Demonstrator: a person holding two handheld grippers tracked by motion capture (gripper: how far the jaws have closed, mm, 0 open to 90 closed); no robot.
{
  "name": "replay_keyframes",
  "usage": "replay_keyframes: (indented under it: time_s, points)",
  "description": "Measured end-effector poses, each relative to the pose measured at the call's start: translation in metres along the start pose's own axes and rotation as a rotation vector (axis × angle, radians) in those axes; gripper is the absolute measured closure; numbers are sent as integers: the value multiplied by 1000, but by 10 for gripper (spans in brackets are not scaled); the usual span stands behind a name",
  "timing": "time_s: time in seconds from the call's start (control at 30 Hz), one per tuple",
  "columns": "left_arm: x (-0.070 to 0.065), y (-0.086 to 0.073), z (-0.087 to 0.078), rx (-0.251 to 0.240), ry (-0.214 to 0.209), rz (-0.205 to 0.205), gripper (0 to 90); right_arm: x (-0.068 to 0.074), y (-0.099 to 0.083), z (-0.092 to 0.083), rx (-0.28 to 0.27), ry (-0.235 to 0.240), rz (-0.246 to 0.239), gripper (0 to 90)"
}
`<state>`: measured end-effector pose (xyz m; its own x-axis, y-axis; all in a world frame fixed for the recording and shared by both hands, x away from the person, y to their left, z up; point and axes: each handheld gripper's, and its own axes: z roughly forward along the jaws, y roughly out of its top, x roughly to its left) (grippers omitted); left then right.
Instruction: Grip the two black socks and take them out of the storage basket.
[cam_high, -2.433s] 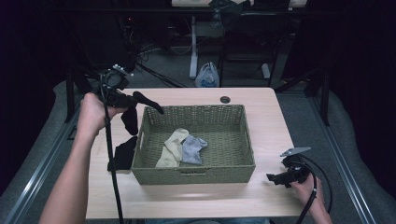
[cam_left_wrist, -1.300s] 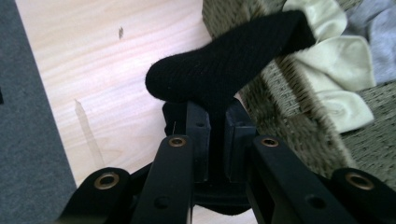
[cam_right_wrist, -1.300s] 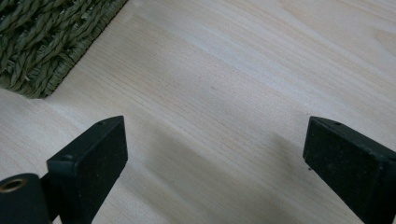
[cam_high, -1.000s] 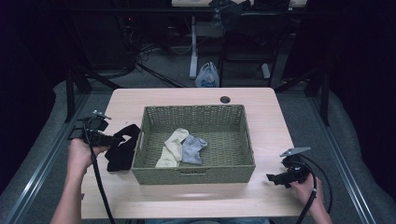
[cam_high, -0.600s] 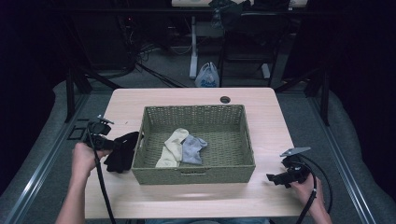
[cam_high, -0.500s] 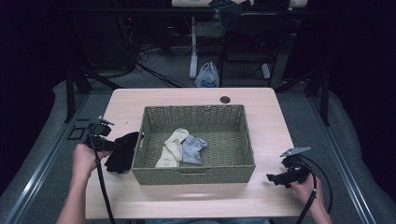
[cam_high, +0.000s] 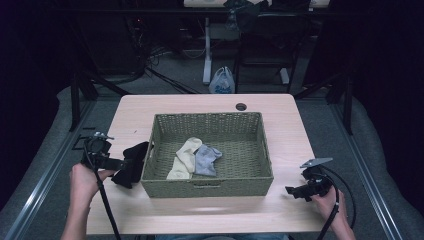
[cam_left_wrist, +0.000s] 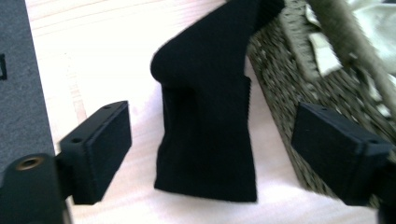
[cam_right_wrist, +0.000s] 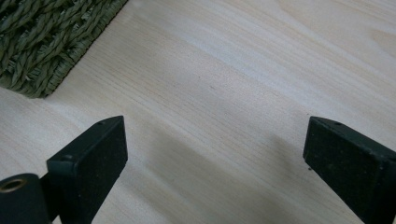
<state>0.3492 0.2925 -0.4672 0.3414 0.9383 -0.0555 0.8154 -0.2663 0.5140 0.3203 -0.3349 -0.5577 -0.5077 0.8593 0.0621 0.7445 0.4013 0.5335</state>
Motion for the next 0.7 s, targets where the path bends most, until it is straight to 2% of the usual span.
replay_keyframes:
  time_s: [0.13,0.23,0.4,0.5,0.57,0.63,0.7]
  points:
    - [-8,-16,-5,-21,8,0,94,0,0,0,3,-3,-1,59]
    - [-12,-28,-3,-9,8,2,76,0,0,0,4,0,-1,59]
    - [-19,-53,4,-10,9,-18,61,-1,0,1,4,-1,0,59]
    - [-22,-68,14,7,5,-37,53,0,0,1,4,6,1,58]
    - [-23,-74,21,36,6,-33,48,1,0,1,3,4,-2,58]
    - [-21,-76,24,38,-10,-47,36,1,0,1,2,9,-5,58]
    - [-20,-76,26,39,0,-47,26,0,1,2,14,7,-13,58]
